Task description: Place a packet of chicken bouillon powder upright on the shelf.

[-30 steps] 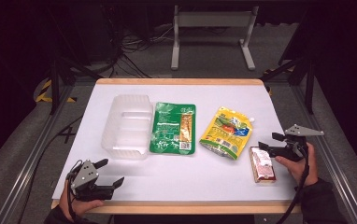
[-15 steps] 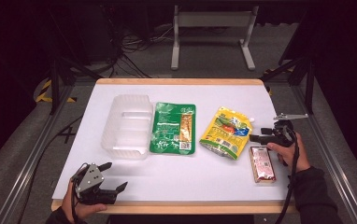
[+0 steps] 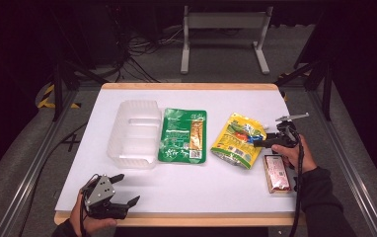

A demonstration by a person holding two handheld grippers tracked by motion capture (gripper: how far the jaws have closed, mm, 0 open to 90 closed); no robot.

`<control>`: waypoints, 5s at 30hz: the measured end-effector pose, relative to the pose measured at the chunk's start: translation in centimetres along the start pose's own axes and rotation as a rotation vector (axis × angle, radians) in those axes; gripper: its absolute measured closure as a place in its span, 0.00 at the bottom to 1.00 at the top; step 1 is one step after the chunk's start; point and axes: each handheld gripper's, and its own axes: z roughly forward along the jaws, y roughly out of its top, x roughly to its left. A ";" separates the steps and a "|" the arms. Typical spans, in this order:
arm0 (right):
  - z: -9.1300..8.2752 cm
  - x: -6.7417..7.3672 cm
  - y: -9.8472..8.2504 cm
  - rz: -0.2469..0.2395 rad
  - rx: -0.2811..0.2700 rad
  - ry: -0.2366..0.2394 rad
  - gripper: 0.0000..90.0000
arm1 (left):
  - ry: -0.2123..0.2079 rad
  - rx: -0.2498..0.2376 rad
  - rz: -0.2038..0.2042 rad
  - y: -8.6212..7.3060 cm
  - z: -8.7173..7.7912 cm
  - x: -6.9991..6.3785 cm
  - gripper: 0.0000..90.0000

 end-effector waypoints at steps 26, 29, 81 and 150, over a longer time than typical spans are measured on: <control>-3.5 3.1 0.2 -0.165 -0.235 0.013 1.00 | -0.064 -0.018 0.022 1.4 0.6 -1.5 0.20; -4.6 4.5 0.2 -0.213 -0.270 0.018 1.00 | -0.077 -0.028 0.031 1.8 0.7 -1.9 0.20; -9.2 16.2 0.2 -0.557 -0.432 0.172 1.00 | -0.208 -0.115 0.044 12.7 8.6 -2.8 0.36; -3.9 22.6 5.1 -0.653 -0.456 0.156 1.00 | -0.009 -0.425 0.049 16.2 2.5 3.3 1.00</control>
